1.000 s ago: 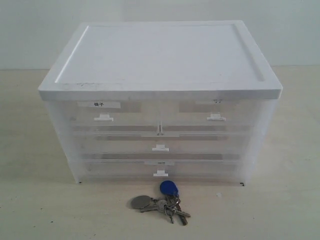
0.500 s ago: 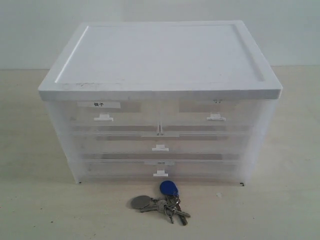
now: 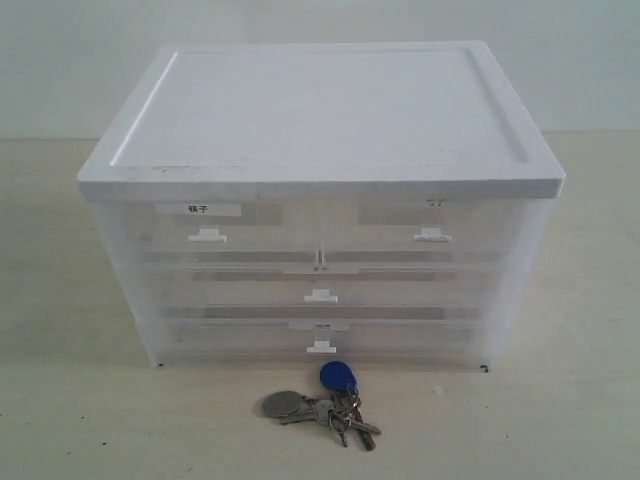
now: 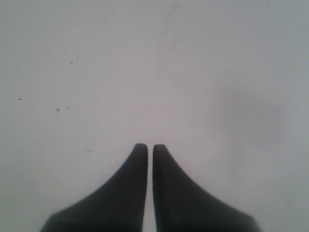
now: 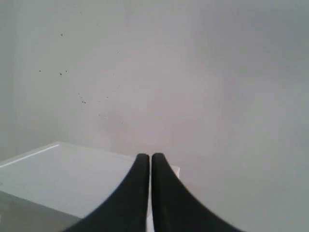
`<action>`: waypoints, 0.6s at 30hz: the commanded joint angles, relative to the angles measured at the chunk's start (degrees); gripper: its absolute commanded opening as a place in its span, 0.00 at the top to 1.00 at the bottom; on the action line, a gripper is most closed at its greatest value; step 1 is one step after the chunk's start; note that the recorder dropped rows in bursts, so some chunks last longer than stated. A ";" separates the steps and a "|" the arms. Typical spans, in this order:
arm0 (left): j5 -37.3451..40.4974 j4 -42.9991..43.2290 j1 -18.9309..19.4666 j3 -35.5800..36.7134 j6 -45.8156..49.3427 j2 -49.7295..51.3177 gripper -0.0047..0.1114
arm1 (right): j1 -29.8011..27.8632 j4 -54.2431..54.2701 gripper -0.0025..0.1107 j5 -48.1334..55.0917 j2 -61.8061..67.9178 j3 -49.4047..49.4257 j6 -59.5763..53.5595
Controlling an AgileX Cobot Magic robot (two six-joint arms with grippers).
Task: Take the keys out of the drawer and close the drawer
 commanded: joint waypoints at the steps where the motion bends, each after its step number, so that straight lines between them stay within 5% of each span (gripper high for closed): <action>1: 1.31 -6.43 -0.53 4.62 10.77 -0.15 0.92 | 0.11 -0.30 0.98 -0.33 -0.23 0.12 0.17; 10: 15.40 -19.21 1.03 5.46 33.28 -0.15 0.92 | 0.11 -0.30 0.98 -0.33 -0.23 0.12 0.17; 18: 26.60 -17.17 3.62 5.46 35.23 -0.15 0.92 | 0.11 -0.30 0.98 -0.33 -0.23 0.12 0.17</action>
